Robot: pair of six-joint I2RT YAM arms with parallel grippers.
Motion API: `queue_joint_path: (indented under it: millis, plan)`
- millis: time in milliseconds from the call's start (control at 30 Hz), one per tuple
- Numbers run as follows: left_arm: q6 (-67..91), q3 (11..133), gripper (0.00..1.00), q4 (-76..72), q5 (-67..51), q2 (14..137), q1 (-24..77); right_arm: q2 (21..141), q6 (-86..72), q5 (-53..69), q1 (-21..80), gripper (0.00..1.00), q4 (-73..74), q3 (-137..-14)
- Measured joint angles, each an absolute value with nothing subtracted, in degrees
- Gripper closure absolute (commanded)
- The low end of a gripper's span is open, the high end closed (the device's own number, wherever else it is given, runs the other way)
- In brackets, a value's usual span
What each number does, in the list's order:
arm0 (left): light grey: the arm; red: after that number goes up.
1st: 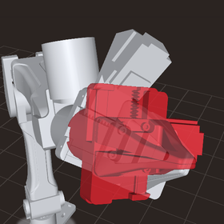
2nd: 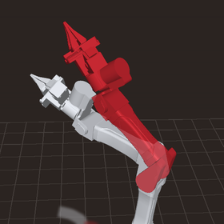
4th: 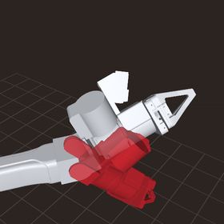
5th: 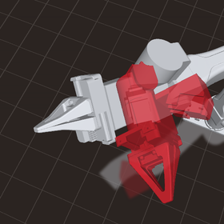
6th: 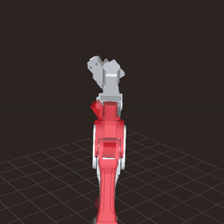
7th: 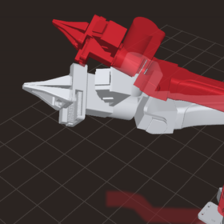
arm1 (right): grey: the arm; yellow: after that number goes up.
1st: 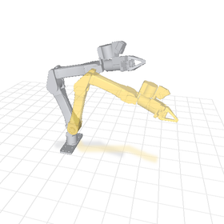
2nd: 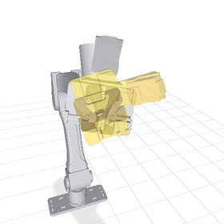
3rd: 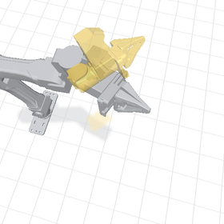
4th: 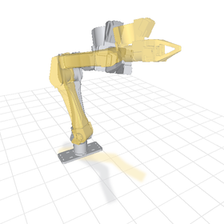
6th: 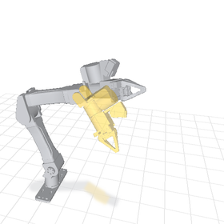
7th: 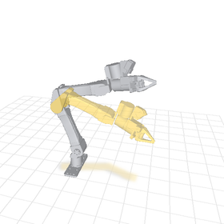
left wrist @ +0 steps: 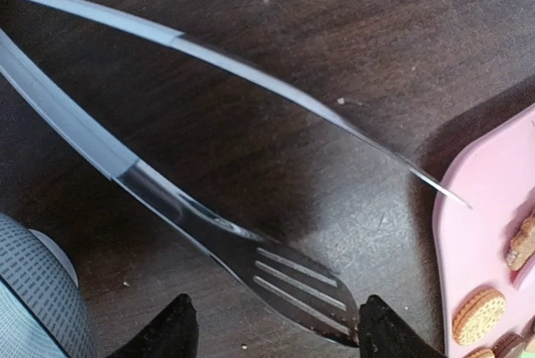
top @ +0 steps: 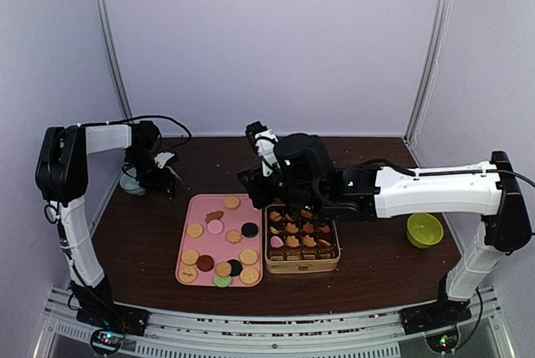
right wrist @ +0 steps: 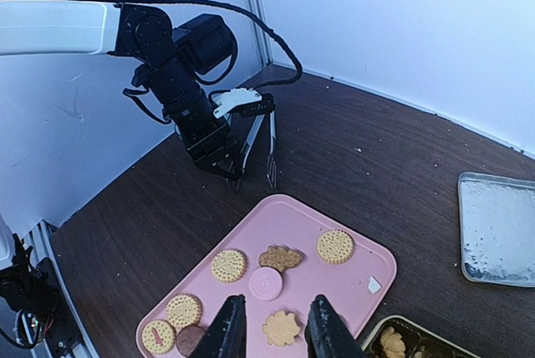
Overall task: Pack the cookies
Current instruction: Pick up the clamp at the center of the board.
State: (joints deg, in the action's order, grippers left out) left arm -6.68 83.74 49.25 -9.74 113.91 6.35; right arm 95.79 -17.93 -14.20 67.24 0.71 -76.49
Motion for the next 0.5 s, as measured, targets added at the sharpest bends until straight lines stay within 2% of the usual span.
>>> queue_joint_path:
  millis: [100, 267, 500]
  plan:
    - [-6.02, 84.07, 0.37, 48.90, -9.61, 114.04, 6.37, 95.79, -17.91, -14.48, 67.53, 0.73, 0.71, -76.49]
    - [-5.41, 86.39, 0.51, 48.25, -9.63, 115.83, 6.35, 95.79, -17.74, -15.14, 68.29, 0.74, 1.15, -76.49]
    - [-5.37, 86.91, 0.60, 48.05, -9.67, 116.71, 6.35, 95.79, -17.43, -16.03, 68.53, 0.74, 2.17, -76.49]
